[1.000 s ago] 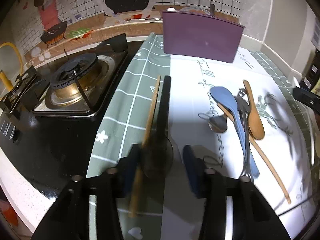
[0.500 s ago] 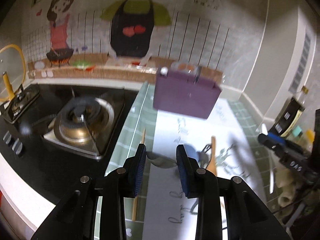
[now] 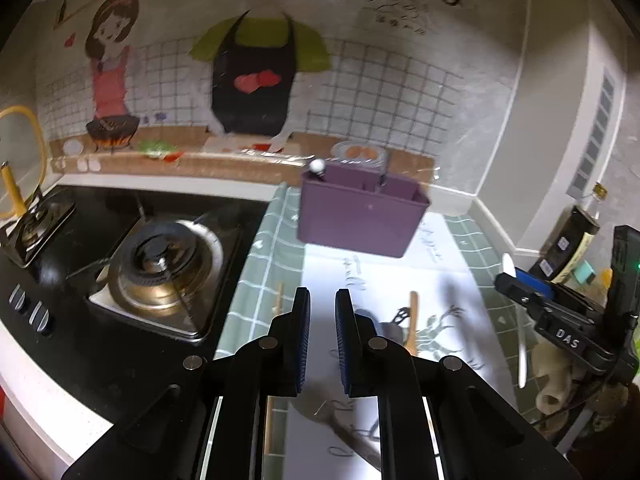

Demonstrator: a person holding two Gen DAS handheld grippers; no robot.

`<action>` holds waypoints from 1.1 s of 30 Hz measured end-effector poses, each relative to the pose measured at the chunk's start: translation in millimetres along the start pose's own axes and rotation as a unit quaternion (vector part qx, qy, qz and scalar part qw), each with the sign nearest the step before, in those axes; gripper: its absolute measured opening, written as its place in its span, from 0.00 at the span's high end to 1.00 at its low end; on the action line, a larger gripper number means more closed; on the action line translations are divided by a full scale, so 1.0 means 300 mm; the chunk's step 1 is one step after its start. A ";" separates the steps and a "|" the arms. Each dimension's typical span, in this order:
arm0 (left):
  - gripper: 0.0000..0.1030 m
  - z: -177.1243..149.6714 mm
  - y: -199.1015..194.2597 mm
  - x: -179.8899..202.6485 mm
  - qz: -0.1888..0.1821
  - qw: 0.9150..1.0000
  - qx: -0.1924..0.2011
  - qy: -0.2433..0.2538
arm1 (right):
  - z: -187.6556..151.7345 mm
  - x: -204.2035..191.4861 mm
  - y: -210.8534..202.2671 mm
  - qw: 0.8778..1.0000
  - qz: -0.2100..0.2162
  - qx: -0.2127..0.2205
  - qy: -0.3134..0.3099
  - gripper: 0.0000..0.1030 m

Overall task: Organize utensils
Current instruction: 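Grasp the dark grey spoon with the left tool while the right tool holds the white spoon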

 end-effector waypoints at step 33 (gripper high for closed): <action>0.63 -0.266 0.376 0.013 0.102 0.983 -0.117 -0.098 | -0.116 0.007 0.051 0.999 -0.027 -0.035 -0.001 0.69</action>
Point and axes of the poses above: each gripper's, at about its wrist camera, not at the fingertips, and y roughly the way its jaws point, x to its right, z to its top, the point moved 4 cm from there along y, roughly the way its jaws point, and after that the axes turned 15 degrees about -x, right-handed, at the moved point
